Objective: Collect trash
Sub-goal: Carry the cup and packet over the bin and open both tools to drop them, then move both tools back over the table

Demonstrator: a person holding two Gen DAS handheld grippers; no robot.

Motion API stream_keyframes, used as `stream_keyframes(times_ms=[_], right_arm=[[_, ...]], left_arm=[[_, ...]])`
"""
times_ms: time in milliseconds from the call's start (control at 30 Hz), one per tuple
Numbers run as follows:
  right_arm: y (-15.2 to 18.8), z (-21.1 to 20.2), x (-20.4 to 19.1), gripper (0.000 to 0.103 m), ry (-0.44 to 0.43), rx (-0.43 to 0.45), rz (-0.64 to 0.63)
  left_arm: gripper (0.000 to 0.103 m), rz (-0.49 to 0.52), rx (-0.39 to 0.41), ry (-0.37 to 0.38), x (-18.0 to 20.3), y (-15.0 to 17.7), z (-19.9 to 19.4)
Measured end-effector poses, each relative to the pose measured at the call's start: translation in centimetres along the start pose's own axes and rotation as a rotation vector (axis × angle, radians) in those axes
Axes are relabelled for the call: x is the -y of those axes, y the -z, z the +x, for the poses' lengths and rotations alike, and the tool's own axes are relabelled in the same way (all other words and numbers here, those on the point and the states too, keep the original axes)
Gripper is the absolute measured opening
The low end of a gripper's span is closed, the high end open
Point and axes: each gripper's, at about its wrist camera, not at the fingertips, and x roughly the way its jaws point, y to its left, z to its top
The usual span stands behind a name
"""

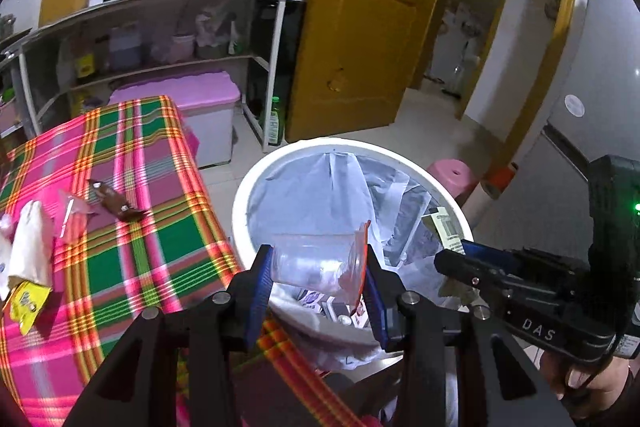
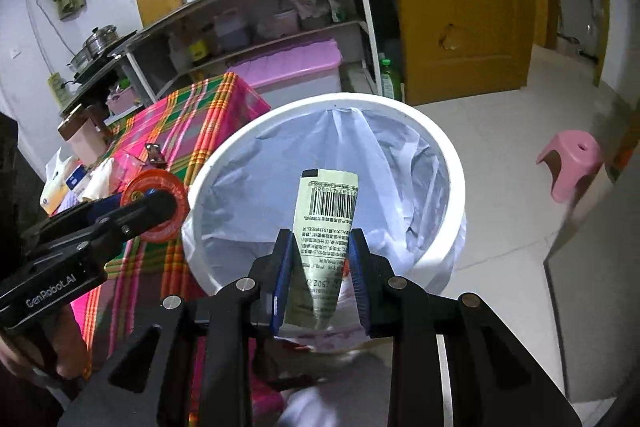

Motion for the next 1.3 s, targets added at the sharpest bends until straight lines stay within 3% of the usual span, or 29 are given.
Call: stream_keyframes(times_ms=[333, 433, 567, 1300], right_arm=[[0.0, 1.4, 1.0, 0.031, 0.004, -0.033, 0.011], [0.0, 1.3, 1.1, 0.04, 0.002, -0.027, 0.013], [-0.1, 1.0, 1.1, 0.041, 0.0, -0.014, 0.017], [0.6, -2.9, -4.3, 0.041, -0.067, 0.048, -0.102]], left_arm=[[0.046, 0.014, -0.025, 0.027, 0.5, -0.8, 2.3], [0.05, 0.011, -0.026, 0.036, 0.5, -0.9, 2.5], [0.05, 0.01, -0.026, 0.036, 0.5, -0.7, 2.4], [0.05, -0.083, 0.06, -0.02, -2.3, 2.2, -5.5]])
